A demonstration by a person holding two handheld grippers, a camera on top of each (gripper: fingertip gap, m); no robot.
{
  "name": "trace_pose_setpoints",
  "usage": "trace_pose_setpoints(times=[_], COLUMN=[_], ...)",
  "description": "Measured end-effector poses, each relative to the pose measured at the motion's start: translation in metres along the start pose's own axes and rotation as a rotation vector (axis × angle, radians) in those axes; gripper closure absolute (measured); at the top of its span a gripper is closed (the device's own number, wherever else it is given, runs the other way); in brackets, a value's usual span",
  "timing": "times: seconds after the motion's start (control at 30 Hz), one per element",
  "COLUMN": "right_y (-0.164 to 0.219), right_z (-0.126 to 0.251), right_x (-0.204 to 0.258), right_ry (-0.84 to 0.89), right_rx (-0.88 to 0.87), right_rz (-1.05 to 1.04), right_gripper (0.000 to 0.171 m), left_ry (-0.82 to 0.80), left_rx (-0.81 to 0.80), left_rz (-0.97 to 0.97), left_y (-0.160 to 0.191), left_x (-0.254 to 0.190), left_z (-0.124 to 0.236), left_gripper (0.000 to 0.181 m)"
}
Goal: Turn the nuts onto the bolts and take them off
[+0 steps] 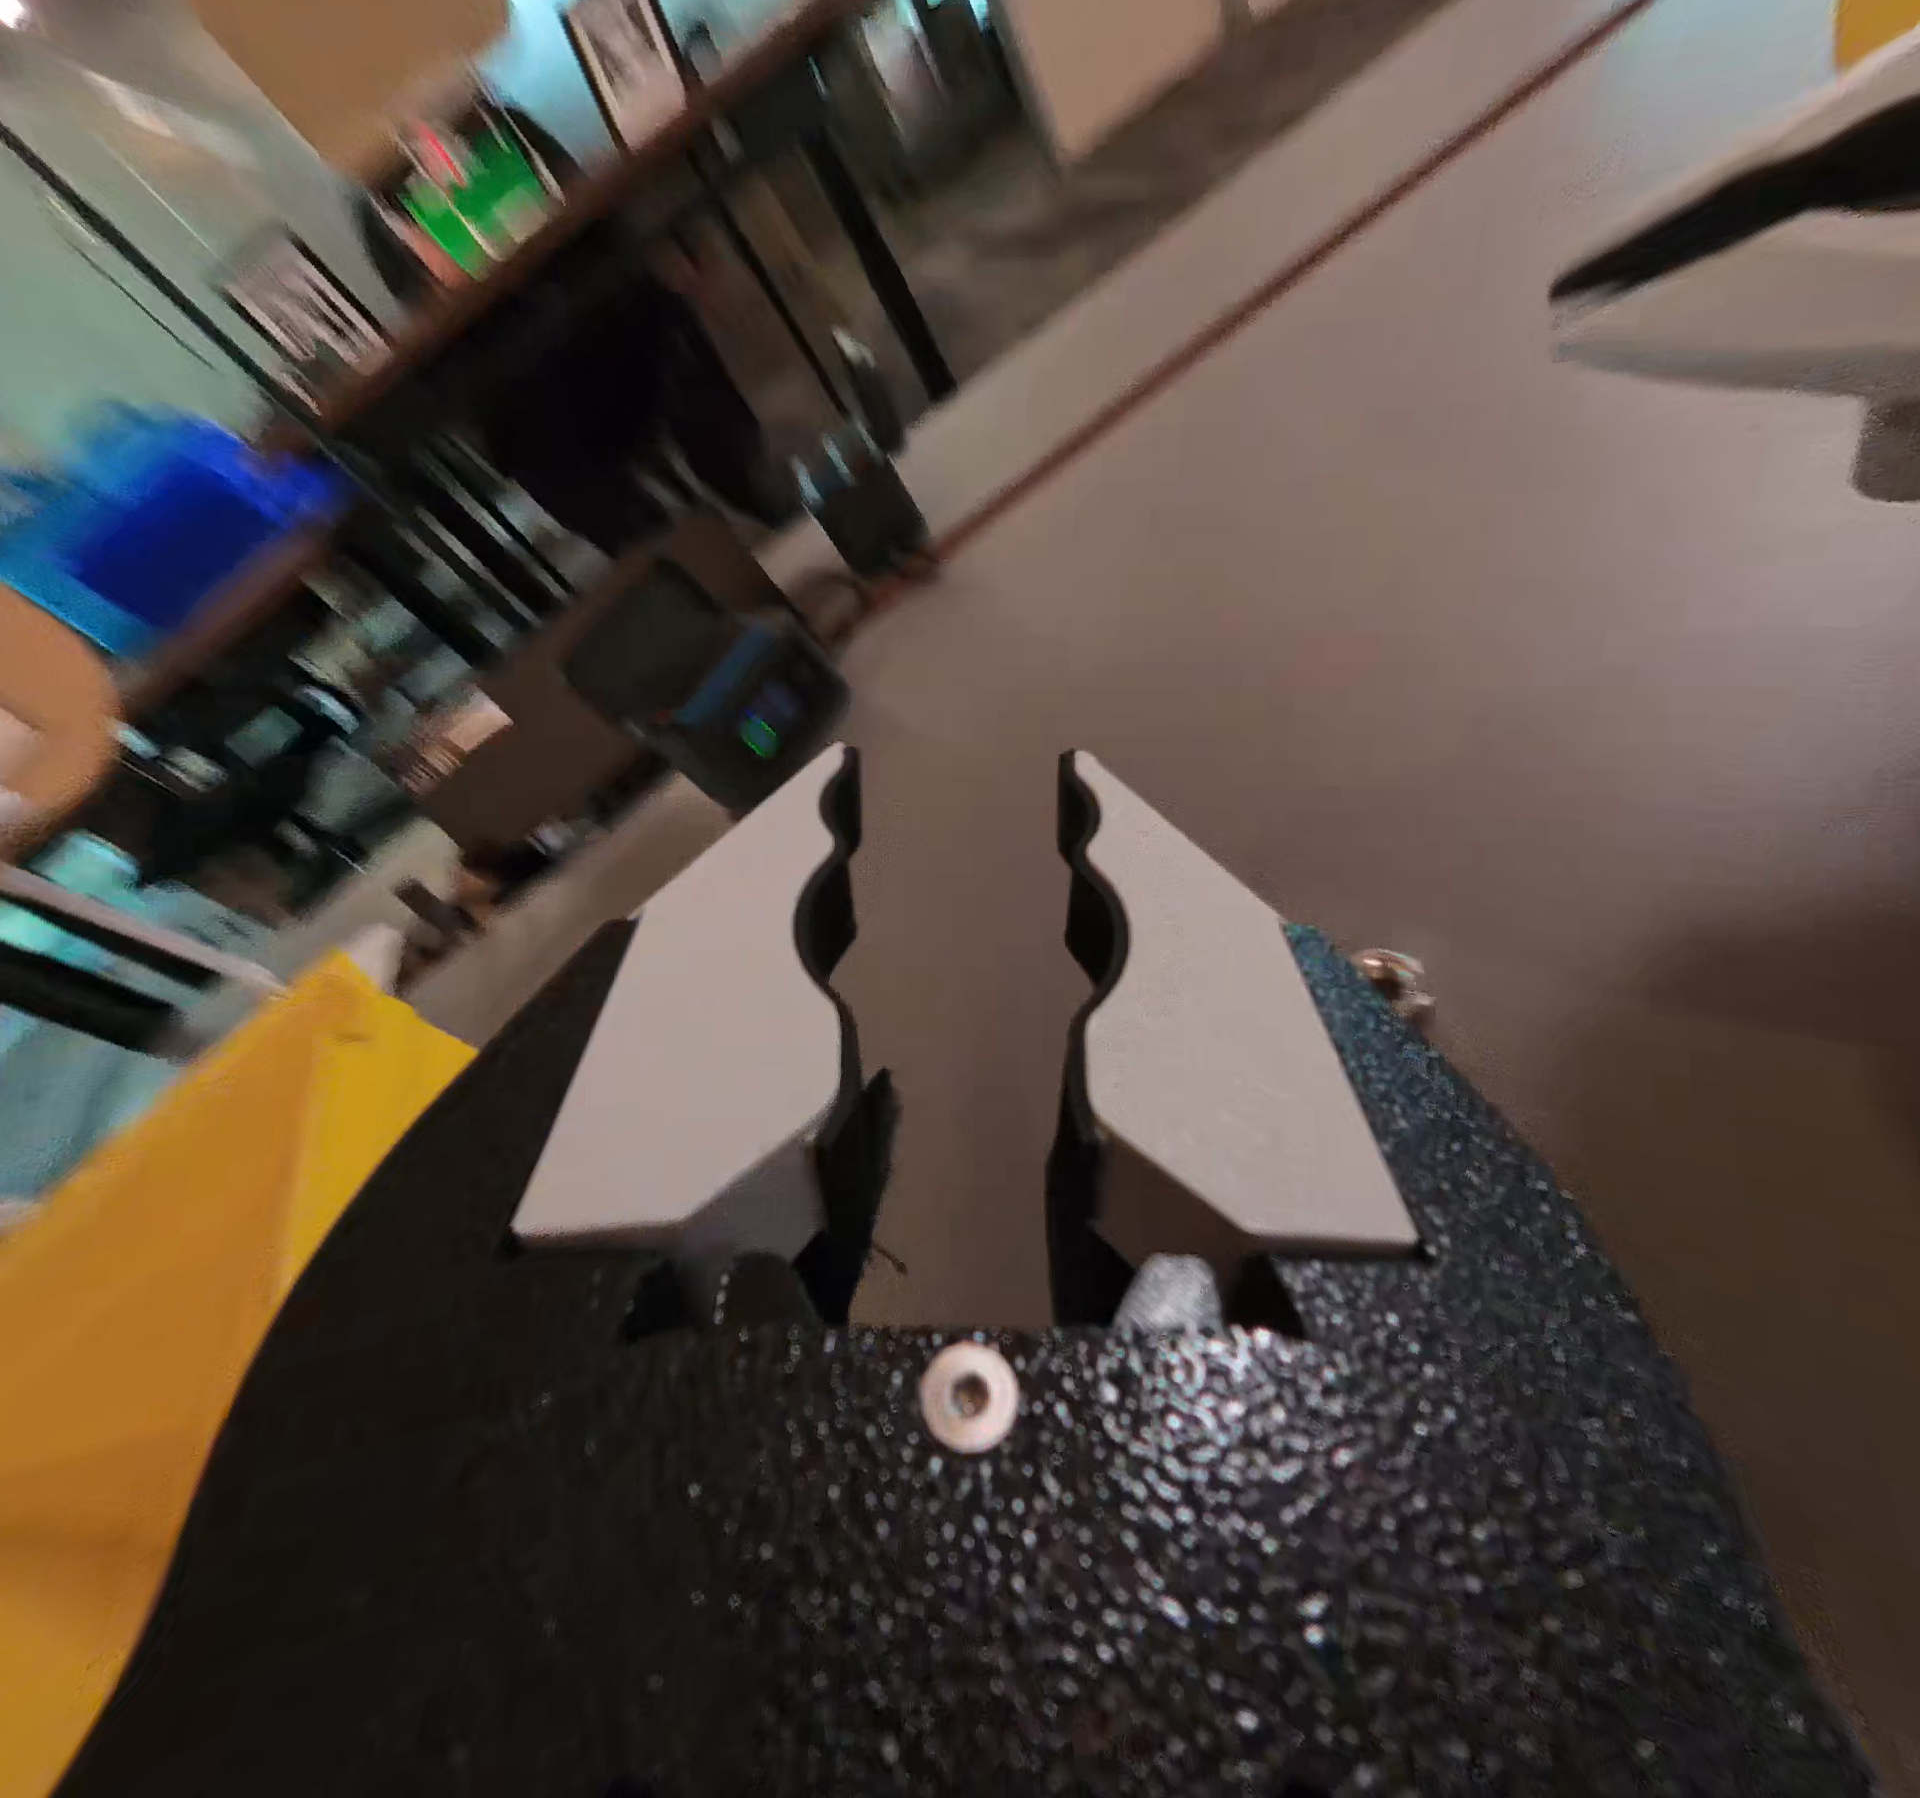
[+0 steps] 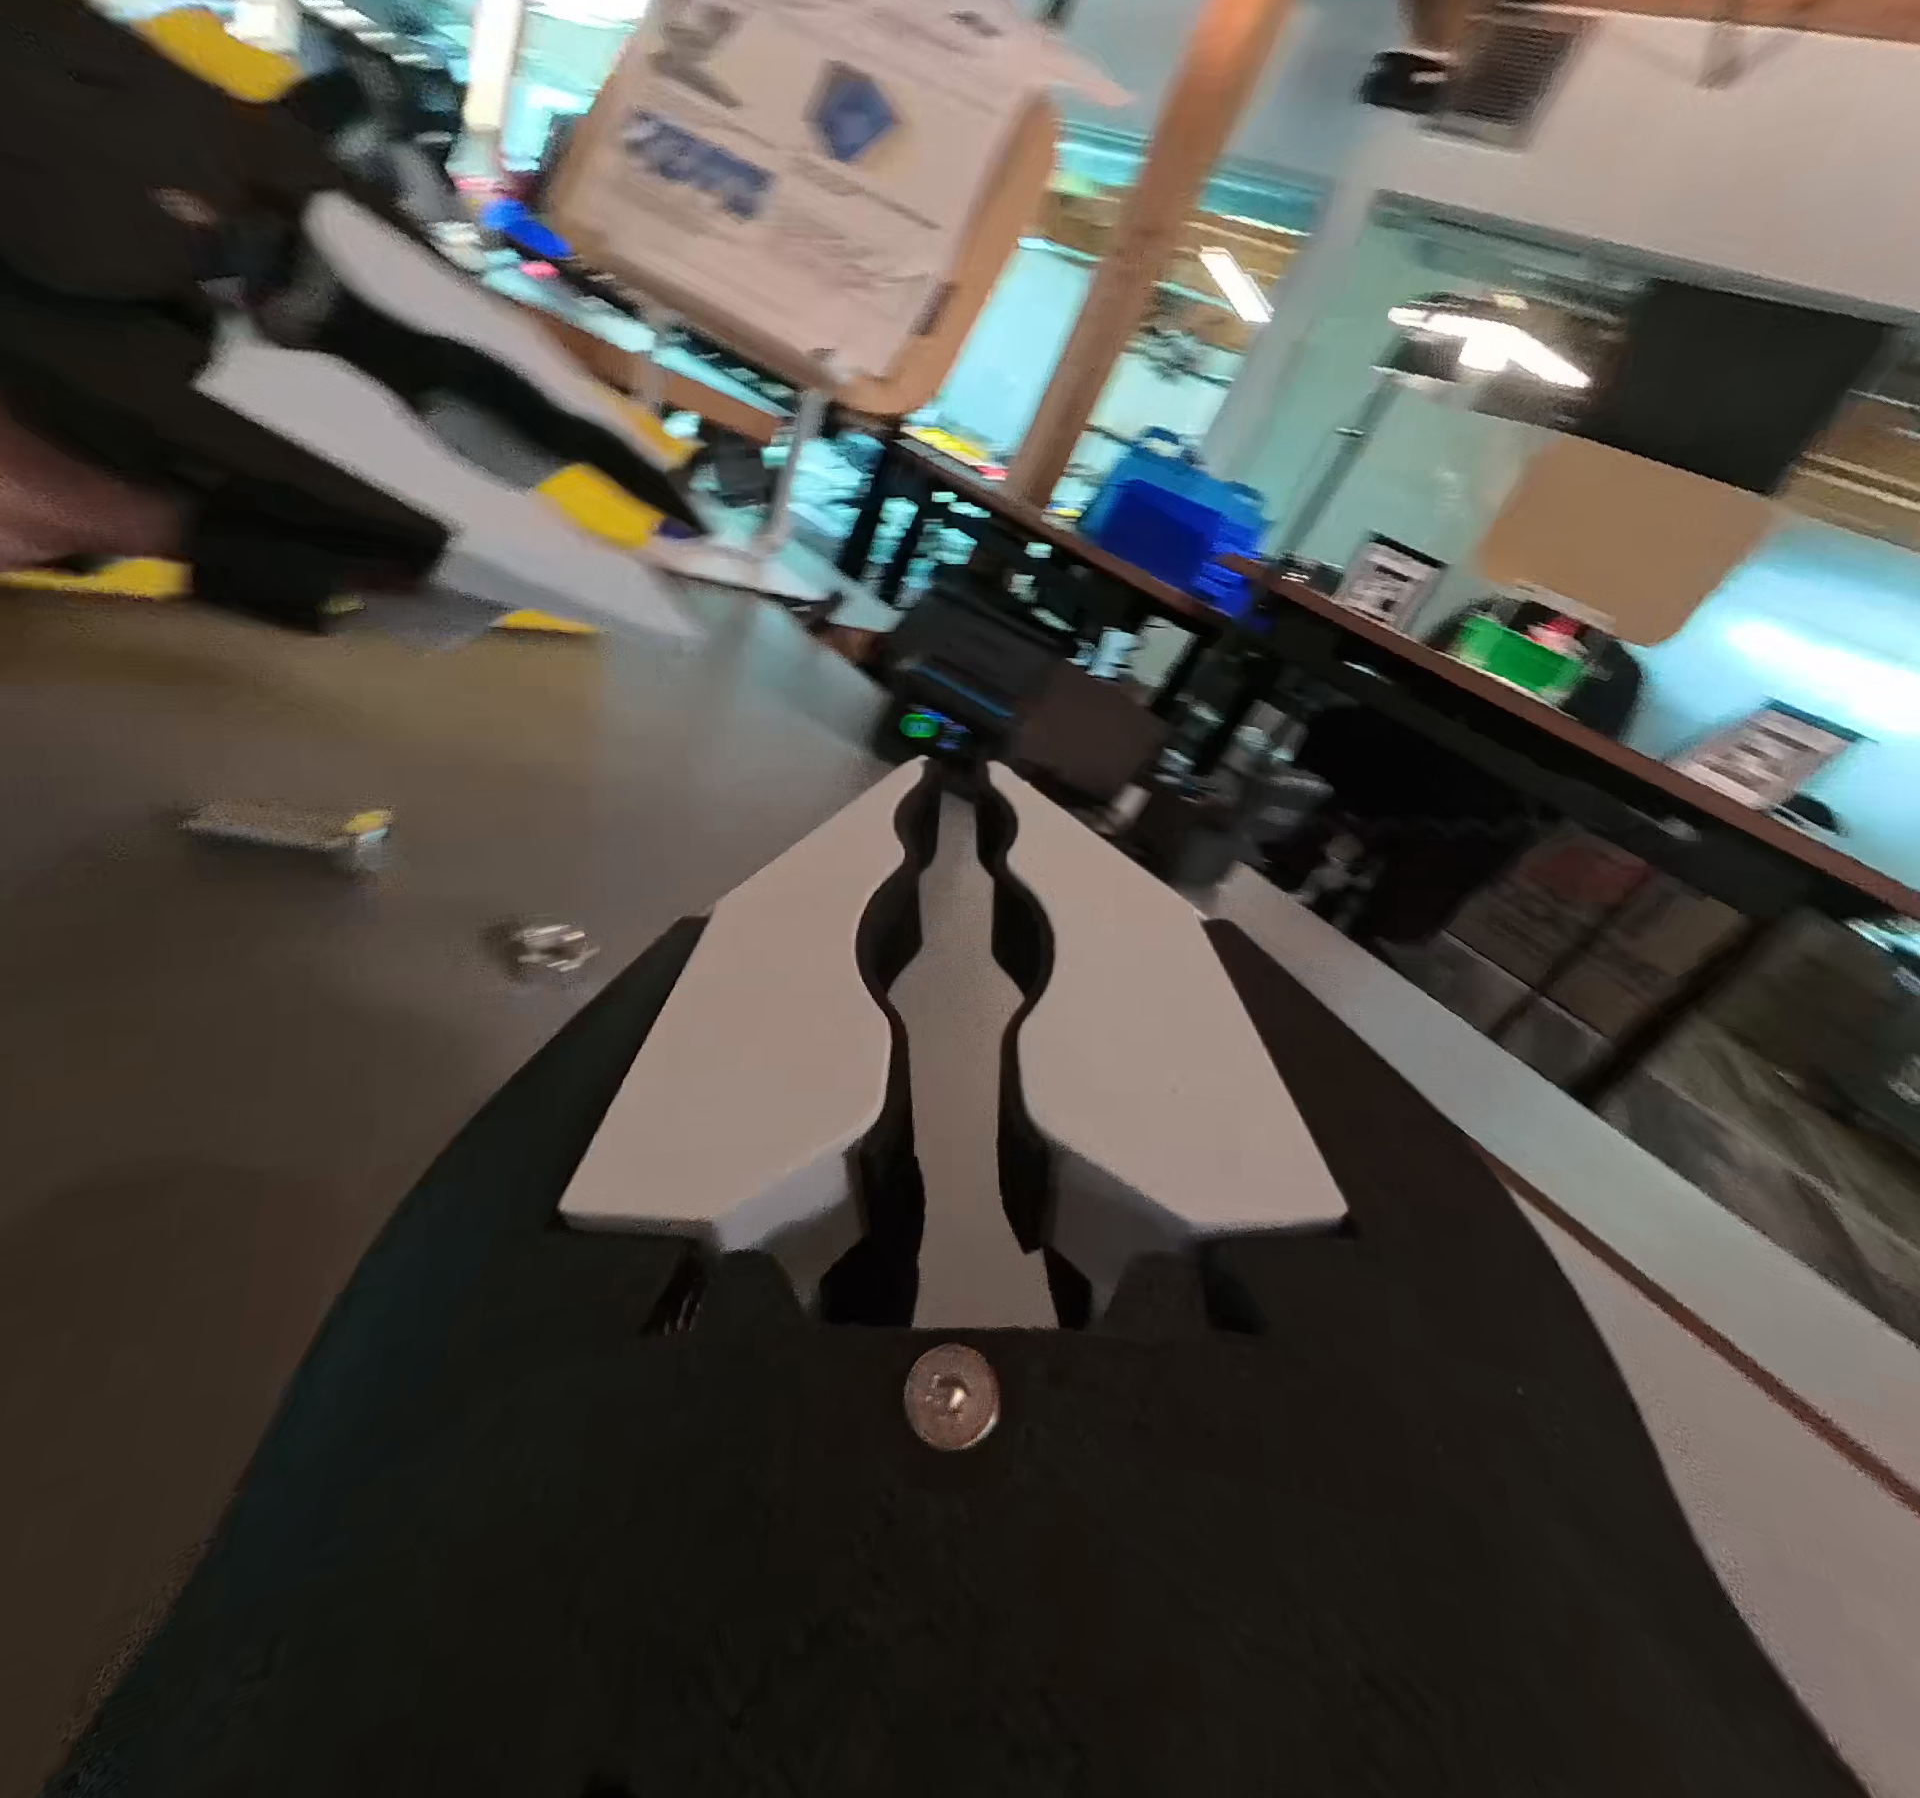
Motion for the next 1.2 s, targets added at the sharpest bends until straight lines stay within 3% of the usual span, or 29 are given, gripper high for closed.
trace_pose_setpoints(times=[0.1, 0.23, 0.4, 0.63, 0.8, 0.9, 1.1, 1.2], right_y=[0.002, -0.003, 0.009, 0.026, 0.036, 0.03, -0.029, -0.064], right_z=[-0.002, -0.006, -0.022, -0.039, -0.034, -0.032, -0.038, -0.019], right_x=[0.049, 0.105, 0.151, 0.169, 0.171, 0.17, 0.121, 0.085], right_ry=[-0.27, -0.57, -1.063, -1.321, -1.408, -1.381, -1.001, -0.855], right_rx=[0.037, 0.113, 0.438, 0.59, 0.767, 0.762, 0.357, 0.08], right_rz=[0.075, 0.179, 0.316, 0.53, 0.452, 0.359, -0.23, -0.586], right_gripper=[0.167, 0.167, 0.155, 0.153, 0.162, 0.164, 0.163, 0.164], left_ry=[-0.101, -0.107, -0.195, -0.268, -0.255, -0.246, -0.196, -0.077], left_rx=[-0.151, -0.211, -0.269, -0.295, -0.318, -0.319, -0.352, -0.366], left_rz=[-0.096, -0.096, -0.033, 0.09, 0.117, 0.124, 0.193, 0.14], left_y=[0.0, 0.001, 0.0, 0.004, 0.002, 0.001, -0.004, -0.018], left_x=[0.008, 0.018, 0.04, 0.061, 0.062, 0.061, 0.058, 0.035], left_z=[0.008, 0.01, 0.024, 0.033, 0.035, 0.035, 0.035, 0.028], left_gripper=[0.152, 0.157, 0.162, 0.168, 0.167, 0.166, 0.161, 0.154])
Point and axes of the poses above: each gripper's, where its closed fingertips meet, z back along the fingers, y out of its underside, x = y × z across the jaws, the point moved 1 cm from there along z, back along the fingers, and after that the axes turned 5 degrees about -x, right-handed, at the moved point
